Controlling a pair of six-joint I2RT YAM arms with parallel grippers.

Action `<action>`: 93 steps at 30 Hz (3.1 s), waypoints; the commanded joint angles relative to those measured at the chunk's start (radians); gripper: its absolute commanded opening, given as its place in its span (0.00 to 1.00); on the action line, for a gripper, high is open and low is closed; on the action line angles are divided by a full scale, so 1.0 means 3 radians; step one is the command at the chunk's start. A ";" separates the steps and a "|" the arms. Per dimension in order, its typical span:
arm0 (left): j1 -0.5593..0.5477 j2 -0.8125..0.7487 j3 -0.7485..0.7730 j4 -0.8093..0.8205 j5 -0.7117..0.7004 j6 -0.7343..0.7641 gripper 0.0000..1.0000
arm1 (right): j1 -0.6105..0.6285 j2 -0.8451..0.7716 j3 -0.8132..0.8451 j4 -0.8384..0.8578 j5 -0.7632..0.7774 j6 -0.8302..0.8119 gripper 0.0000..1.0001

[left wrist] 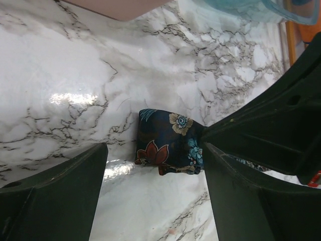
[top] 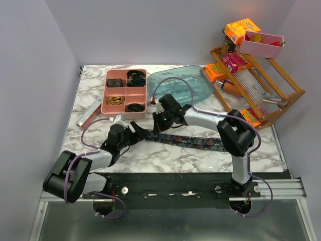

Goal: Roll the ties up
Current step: Roll the tie at the center of the board.

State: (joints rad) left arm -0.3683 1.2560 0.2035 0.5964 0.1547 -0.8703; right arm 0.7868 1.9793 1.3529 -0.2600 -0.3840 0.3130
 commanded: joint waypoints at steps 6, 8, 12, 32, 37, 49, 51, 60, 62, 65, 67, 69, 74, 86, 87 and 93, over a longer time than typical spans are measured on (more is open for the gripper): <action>0.0016 0.0368 -0.0141 0.0797 0.0333 -0.0172 0.75 | 0.0016 0.0050 -0.0158 -0.0115 0.0323 -0.0041 0.01; 0.0016 0.0476 -0.0167 0.0946 0.0394 -0.0218 0.70 | 0.0011 0.0039 -0.0189 -0.0115 0.0359 -0.0041 0.01; 0.0006 0.0849 -0.0203 0.1421 0.0496 -0.0361 0.66 | 0.0016 0.0034 -0.0225 -0.0115 0.0375 -0.0026 0.01; -0.0235 0.1147 -0.0193 0.1786 0.0170 -0.0402 0.19 | 0.0011 -0.0098 -0.0189 -0.0105 0.0390 0.0000 0.01; -0.0240 0.1152 -0.0162 0.1730 0.0103 -0.0377 0.13 | 0.0011 -0.0216 -0.0189 -0.0110 0.0446 -0.0010 0.01; -0.0393 0.0431 0.0073 0.0453 -0.0438 0.0058 0.11 | 0.0016 -0.0196 -0.0199 -0.0171 0.0518 -0.0113 0.01; -0.0429 0.0319 0.0145 0.0298 -0.0490 0.0145 0.10 | 0.0011 -0.0160 -0.0184 -0.0187 0.0518 -0.0118 0.01; -0.0613 0.0190 0.0324 -0.0096 -0.0863 0.0262 0.08 | 0.0016 0.0049 -0.0066 -0.0192 0.0401 -0.0103 0.01; -0.0710 0.0195 0.0415 -0.0244 -0.0981 0.0349 0.08 | 0.0021 0.0090 -0.0036 -0.0172 0.0360 -0.0087 0.01; -0.0797 0.0211 0.0533 -0.0393 -0.1088 0.0436 0.08 | 0.0041 0.0116 0.0005 -0.0161 0.0314 -0.0072 0.01; -0.0879 0.0221 0.0584 -0.0474 -0.1139 0.0467 0.08 | 0.0046 0.0116 0.0021 -0.0156 0.0283 -0.0057 0.01; -0.0950 0.0226 0.0651 -0.0520 -0.1216 0.0503 0.08 | 0.0052 0.0131 0.0026 -0.0131 0.0252 -0.0041 0.01; -0.1104 0.0180 0.0804 -0.0745 -0.1420 0.0610 0.08 | 0.0052 0.0172 0.0041 -0.0085 0.0160 0.0010 0.01; -0.1431 0.0200 0.1060 -0.1139 -0.1931 0.0794 0.09 | 0.0062 0.0198 0.0000 0.0012 0.0038 0.0071 0.01; -0.1477 0.0206 0.1075 -0.1160 -0.1957 0.0825 0.09 | 0.0057 0.0213 0.0000 0.0013 0.0022 0.0076 0.01; -0.1579 0.0252 0.1127 -0.1231 -0.2146 0.0861 0.09 | 0.0062 0.0244 0.0000 0.0038 -0.0024 0.0102 0.01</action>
State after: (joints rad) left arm -0.8177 1.3266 0.5110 0.2337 -0.4133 -0.6292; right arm 0.7883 2.0235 1.3380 -0.2806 -0.3416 0.3256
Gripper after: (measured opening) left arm 0.287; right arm 0.012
